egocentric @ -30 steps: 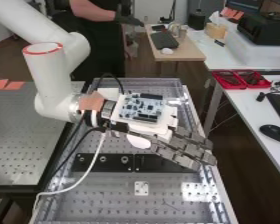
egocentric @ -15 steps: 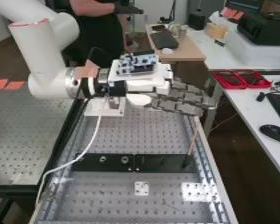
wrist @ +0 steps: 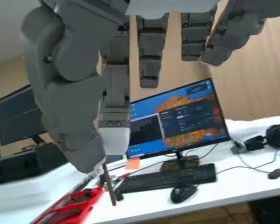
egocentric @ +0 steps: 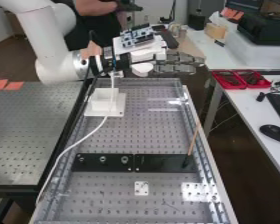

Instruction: Grab the drill bit and place it in the clear container

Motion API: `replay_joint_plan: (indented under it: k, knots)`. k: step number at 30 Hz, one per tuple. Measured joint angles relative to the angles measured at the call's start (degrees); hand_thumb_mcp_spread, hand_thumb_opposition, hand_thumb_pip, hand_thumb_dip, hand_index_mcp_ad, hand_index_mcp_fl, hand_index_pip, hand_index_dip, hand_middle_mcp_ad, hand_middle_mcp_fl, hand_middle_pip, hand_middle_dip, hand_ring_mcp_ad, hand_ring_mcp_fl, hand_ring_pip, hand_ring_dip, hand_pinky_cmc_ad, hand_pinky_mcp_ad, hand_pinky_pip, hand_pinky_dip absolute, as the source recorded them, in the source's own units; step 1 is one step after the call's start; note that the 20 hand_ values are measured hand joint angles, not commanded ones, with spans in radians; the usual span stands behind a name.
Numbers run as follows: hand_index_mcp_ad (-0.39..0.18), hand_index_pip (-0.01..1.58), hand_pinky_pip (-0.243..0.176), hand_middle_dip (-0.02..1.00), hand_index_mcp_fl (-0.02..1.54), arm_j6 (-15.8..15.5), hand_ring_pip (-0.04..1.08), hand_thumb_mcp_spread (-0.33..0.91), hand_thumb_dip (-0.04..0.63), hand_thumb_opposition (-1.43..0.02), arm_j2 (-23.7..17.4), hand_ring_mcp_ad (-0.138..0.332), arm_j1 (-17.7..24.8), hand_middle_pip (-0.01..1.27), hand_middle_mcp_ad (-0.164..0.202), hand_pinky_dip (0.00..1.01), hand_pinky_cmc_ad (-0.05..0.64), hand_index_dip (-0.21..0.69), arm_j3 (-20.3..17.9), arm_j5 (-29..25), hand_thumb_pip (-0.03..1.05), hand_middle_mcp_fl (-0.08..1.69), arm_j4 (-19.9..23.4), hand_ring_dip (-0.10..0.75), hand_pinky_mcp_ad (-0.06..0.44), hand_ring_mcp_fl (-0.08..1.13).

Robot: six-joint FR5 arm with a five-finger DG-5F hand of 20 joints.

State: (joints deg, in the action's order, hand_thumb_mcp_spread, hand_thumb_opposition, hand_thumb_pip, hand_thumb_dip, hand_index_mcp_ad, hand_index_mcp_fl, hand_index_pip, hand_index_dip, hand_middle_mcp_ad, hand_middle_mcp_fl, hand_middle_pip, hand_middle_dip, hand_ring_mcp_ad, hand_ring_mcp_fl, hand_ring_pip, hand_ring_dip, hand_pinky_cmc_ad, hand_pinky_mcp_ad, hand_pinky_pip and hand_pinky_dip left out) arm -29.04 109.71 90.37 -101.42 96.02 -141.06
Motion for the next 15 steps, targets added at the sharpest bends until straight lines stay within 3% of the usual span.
replay_joint_plan:
  k: [15]
  knots:
    - [-0.091, 1.13, -0.077, 0.19, 0.88, 1.91, 0.09, 0.58, 0.281, -0.94, 1.2, 0.211, 3.57, 0.13, 0.042, 0.15, 0.314, 0.267, -0.33, 2.77, 0.41, 0.3, -0.98, 0.014, 0.154, 0.03]
